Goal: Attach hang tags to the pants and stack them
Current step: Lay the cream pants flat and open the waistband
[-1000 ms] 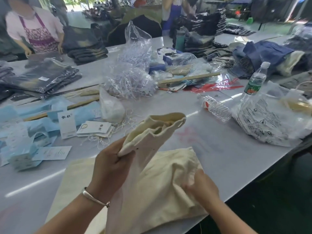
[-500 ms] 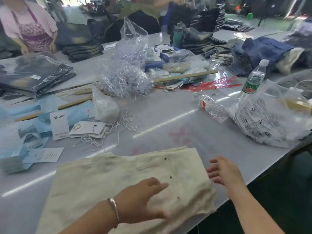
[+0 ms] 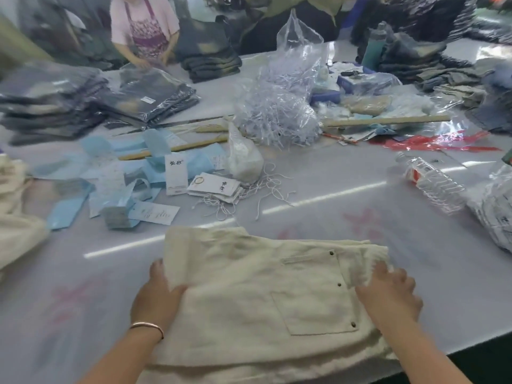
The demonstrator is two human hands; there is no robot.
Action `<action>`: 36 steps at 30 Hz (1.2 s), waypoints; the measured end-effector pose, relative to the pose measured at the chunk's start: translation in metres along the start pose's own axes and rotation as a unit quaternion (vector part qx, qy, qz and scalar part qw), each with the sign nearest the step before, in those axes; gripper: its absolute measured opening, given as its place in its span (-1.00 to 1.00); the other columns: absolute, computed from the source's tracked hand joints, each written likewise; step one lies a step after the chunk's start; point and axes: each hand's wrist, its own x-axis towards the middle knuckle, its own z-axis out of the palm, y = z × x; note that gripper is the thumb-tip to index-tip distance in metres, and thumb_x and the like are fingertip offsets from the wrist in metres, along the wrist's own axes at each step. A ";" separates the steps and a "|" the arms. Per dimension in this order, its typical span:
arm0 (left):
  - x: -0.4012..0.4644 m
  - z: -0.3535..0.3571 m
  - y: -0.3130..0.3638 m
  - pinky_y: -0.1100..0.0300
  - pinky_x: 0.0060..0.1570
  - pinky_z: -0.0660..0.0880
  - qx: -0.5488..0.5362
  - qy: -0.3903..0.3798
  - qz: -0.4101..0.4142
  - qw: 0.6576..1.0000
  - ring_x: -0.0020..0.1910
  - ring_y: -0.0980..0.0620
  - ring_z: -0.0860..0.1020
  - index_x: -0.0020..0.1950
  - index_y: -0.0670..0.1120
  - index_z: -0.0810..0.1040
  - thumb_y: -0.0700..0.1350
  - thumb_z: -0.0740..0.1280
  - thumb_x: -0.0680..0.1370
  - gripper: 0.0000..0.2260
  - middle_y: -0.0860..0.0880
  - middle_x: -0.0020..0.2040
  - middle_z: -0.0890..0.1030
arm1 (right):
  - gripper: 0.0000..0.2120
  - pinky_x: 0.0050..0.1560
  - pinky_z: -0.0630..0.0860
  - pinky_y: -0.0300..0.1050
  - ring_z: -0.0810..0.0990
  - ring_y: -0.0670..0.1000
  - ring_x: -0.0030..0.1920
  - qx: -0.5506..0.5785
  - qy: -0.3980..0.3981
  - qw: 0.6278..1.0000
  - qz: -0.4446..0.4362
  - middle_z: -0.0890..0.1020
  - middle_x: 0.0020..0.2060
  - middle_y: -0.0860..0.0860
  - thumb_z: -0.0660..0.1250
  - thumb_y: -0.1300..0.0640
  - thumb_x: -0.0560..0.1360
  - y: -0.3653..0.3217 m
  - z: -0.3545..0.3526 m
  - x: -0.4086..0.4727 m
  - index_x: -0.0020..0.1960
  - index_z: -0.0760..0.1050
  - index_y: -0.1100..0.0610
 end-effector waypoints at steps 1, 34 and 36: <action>0.001 -0.002 -0.004 0.01 -0.06 0.48 0.007 0.007 0.014 1.000 0.05 -0.26 0.58 0.41 -0.03 0.24 -0.04 0.41 0.49 -0.44 -0.19 0.11 0.61 | -0.49 0.07 0.42 0.08 0.41 0.21 0.22 0.024 -0.005 1.000 -0.004 0.37 0.25 0.20 0.14 -0.13 0.57 -0.006 -0.002 0.003 0.38 0.14 0.13; -0.012 -0.038 0.043 -0.04 -0.03 0.60 -0.369 -0.124 0.124 0.913 -0.12 -0.10 0.64 -0.04 -0.09 0.61 -0.18 0.35 0.52 -0.93 -0.09 -0.14 0.68 | -0.70 -0.04 0.57 -0.07 0.67 -0.06 -0.11 0.431 -0.159 0.825 -0.330 0.71 -0.14 -0.03 0.33 0.36 0.41 -0.203 0.006 -0.121 0.04 0.52 0.05; -0.009 -0.037 0.050 0.02 -0.13 0.54 -0.364 -0.138 0.144 0.910 -0.25 -0.08 0.55 -0.14 -0.19 0.59 -0.12 0.31 0.46 -0.86 -0.06 -0.27 0.60 | -0.59 -0.03 0.58 -0.07 0.67 0.02 -0.03 0.457 -0.236 0.800 -0.309 0.72 -0.12 0.00 0.17 0.53 0.41 -0.198 0.002 -0.115 0.09 0.49 0.12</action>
